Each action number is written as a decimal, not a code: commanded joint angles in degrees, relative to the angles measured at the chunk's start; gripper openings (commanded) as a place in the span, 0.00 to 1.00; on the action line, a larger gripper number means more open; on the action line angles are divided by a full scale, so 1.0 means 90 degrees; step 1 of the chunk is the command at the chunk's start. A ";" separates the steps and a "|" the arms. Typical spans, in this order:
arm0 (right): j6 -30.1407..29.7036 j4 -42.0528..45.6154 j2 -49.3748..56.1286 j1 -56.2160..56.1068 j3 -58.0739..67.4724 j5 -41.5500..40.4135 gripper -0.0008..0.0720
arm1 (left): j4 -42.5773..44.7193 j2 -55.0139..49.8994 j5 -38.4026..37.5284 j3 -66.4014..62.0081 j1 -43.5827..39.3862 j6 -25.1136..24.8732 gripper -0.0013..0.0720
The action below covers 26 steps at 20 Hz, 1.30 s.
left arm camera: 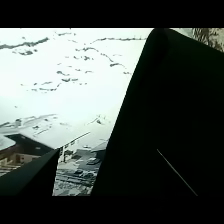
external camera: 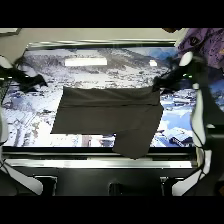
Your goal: Fold the clothes and pants, and hang the long-sleeved shirts on hangers.
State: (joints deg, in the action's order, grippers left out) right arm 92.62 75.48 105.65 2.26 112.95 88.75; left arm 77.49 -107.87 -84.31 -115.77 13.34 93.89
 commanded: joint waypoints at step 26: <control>-0.2149 -0.4189 -0.4624 0.2055 -1.0550 -0.2603 0.61 | -0.0682 0.3582 0.0860 0.5872 0.1671 0.0104 0.96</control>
State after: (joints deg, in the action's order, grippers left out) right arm 74.87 40.80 63.05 20.71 20.34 67.75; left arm 72.38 -75.55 -76.09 -62.96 28.51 94.00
